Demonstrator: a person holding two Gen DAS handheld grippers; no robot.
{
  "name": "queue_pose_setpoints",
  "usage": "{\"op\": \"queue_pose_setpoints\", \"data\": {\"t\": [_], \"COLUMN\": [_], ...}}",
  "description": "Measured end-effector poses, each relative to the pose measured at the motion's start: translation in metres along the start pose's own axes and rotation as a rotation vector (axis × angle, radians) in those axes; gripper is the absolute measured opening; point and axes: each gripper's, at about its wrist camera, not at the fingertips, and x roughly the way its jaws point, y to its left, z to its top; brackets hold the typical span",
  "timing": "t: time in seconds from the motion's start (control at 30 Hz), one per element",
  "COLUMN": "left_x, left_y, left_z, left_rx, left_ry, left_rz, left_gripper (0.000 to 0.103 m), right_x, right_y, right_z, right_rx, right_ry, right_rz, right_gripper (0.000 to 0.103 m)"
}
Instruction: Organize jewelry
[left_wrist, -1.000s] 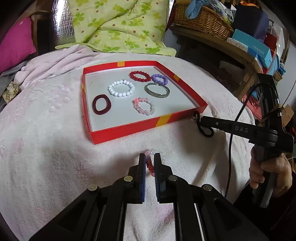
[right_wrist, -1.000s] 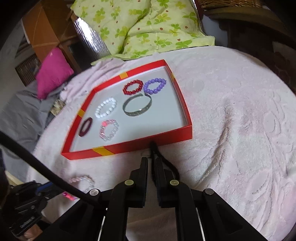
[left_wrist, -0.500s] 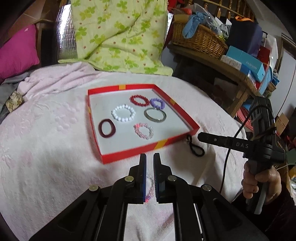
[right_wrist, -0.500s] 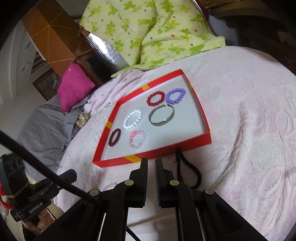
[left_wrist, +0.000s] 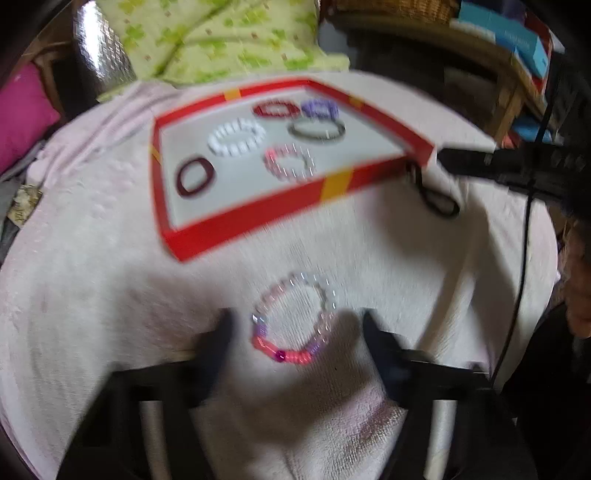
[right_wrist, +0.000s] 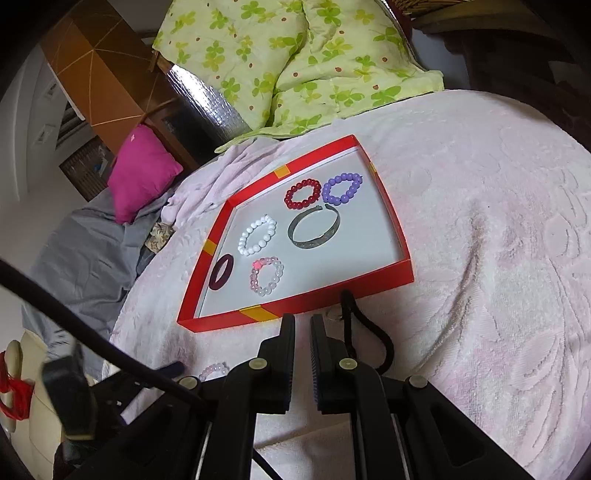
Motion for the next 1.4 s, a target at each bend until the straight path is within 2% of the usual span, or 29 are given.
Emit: {"op": "queue_pose_setpoints", "data": {"t": [0.03,0.1,0.2,0.37,0.53,1.07,1.27,1.4], "left_x": [-0.001,-0.005,-0.013,-0.043,-0.059,-0.082,-0.077,-0.067], "left_y": [0.000,0.001,0.006,0.012,0.012,0.008,0.006,0.008], "left_z": [-0.001,0.001,0.001,0.004,0.013,0.039,0.054,0.069], "left_rx": [-0.002,-0.001,-0.027,-0.048,-0.056,-0.092,-0.098,-0.095], "left_ry": [-0.011,-0.029,-0.059,-0.169,-0.224,-0.348,-0.361,-0.352], "left_rz": [0.004,-0.015,-0.035,-0.075,-0.081,0.040,0.076,0.086], "left_gripper": [0.038,0.015,0.014,0.014,0.014,0.014,0.014,0.014], "right_x": [0.000,-0.001,-0.004,-0.008,-0.011,-0.029,-0.029,-0.018], "right_y": [0.000,0.000,-0.001,-0.001,0.003,0.028,0.034,0.032], "right_z": [0.000,-0.001,-0.001,0.000,0.001,0.014,0.030,0.045], "right_rx": [0.000,-0.002,-0.005,-0.003,-0.016,-0.086,-0.116,-0.118], "right_ry": [0.001,0.001,-0.007,-0.024,-0.042,-0.156,-0.191,-0.183], "right_rz": [0.000,-0.002,-0.005,0.001,0.013,0.057,0.051,0.054], "right_gripper": [0.009,0.009,0.009,0.009,0.009,0.009,0.009,0.009]}}
